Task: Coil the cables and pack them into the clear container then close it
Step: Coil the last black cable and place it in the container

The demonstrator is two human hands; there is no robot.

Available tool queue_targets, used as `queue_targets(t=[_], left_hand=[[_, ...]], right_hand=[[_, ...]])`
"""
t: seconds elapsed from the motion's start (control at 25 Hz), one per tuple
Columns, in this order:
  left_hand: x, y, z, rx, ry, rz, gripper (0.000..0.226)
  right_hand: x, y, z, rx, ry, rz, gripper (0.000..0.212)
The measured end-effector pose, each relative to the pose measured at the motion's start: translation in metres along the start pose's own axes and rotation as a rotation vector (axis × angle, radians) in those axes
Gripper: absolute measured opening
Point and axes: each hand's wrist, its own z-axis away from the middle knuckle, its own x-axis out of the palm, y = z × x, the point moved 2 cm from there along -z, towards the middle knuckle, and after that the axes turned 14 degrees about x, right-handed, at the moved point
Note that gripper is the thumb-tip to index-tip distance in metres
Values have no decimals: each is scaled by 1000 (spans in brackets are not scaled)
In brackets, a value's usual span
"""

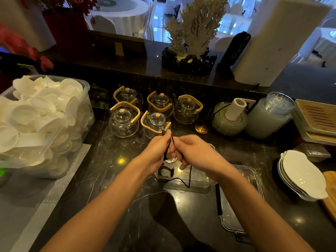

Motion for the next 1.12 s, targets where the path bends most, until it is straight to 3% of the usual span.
queue_targets(t=[0.16, 0.32, 0.48, 0.64, 0.76, 0.88, 1.0, 1.12], left_hand=[[5, 15, -5, 16, 17, 448, 49], [5, 39, 5, -14, -208, 693, 40], [11, 33, 22, -87, -471, 409, 48], [7, 20, 26, -158, -611, 85, 53], [1, 16, 23, -131, -533, -167, 51], [-3, 17, 22, -121, -502, -312, 54], [4, 11, 22, -155, -517, -310, 56], [7, -1, 11, -143, -254, -108, 58]], right_hand=[[32, 26, 13, -29, -31, -140, 38], [40, 73, 13, 171, -291, -431, 50], [5, 78, -7, 217, -332, -521, 32], [-44, 43, -22, 89, -247, 16, 23], [-71, 20, -25, 102, -240, 321, 30], [-83, 7, -25, 74, -173, 276, 38], [-73, 4, -24, 62, -63, 127, 35], [-48, 5, -12, 28, 2, 13, 32]])
